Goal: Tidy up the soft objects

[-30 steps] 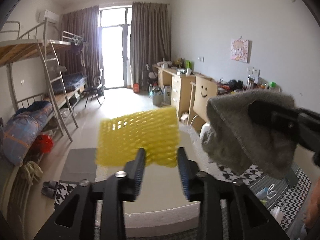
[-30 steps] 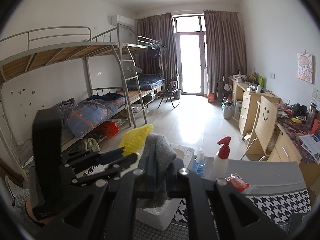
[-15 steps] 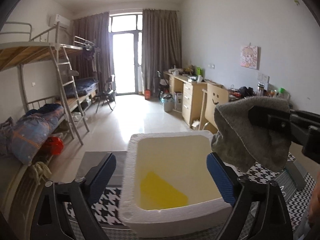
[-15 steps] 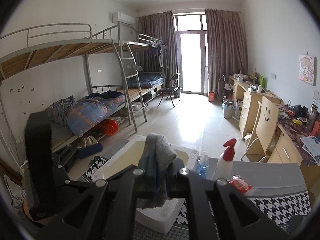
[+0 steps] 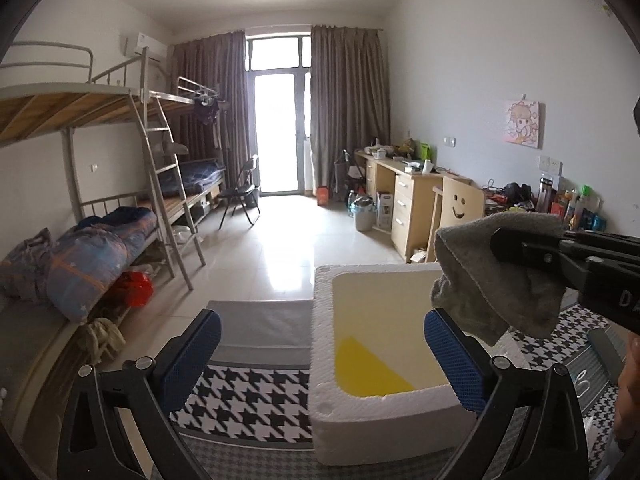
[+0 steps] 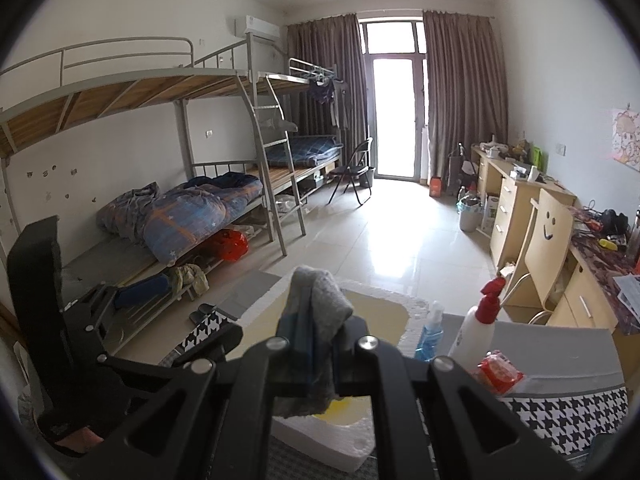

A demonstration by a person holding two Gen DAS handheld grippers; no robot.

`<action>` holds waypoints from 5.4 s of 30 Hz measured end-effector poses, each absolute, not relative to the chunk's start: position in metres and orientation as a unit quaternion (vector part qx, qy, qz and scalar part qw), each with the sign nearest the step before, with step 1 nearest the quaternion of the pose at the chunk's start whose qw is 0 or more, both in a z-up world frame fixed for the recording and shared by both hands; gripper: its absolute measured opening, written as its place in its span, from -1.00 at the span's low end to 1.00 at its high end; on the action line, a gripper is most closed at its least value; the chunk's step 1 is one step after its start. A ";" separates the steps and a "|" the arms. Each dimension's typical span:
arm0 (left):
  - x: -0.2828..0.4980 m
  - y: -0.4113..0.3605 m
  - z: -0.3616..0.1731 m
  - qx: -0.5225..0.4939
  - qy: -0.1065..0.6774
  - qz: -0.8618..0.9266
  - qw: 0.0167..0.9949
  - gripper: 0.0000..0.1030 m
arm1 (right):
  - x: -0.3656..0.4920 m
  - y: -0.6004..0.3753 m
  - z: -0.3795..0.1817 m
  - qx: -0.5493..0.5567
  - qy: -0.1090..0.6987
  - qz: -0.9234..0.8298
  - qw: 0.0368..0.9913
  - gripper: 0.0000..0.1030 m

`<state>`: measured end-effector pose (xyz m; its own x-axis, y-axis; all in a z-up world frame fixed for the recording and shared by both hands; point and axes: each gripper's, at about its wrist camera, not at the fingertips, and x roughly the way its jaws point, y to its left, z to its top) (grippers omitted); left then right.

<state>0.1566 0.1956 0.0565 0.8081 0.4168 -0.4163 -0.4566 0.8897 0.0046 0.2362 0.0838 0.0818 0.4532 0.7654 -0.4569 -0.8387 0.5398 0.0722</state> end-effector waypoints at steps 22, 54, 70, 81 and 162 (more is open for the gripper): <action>0.135 0.206 0.052 -0.060 0.200 0.243 0.947 0.98 | 0.248 0.112 0.059 -0.102 0.274 0.465 0.836 -0.49; 0.103 0.171 0.069 -0.059 0.184 0.222 0.956 0.98 | 0.213 0.054 0.079 -0.075 0.225 0.456 0.858 0.81; 0.081 0.128 0.079 -0.040 0.165 0.205 0.964 0.98 | 0.184 0.004 0.087 -0.060 0.199 0.451 0.868 0.85; 0.064 0.106 0.078 -0.035 0.151 0.186 0.970 0.98 | 0.168 -0.023 0.090 -0.049 0.172 0.443 0.879 0.90; 0.077 0.022 0.001 -0.050 0.162 0.061 0.984 0.98 | 0.143 -0.142 0.002 -0.011 0.192 0.334 0.923 0.91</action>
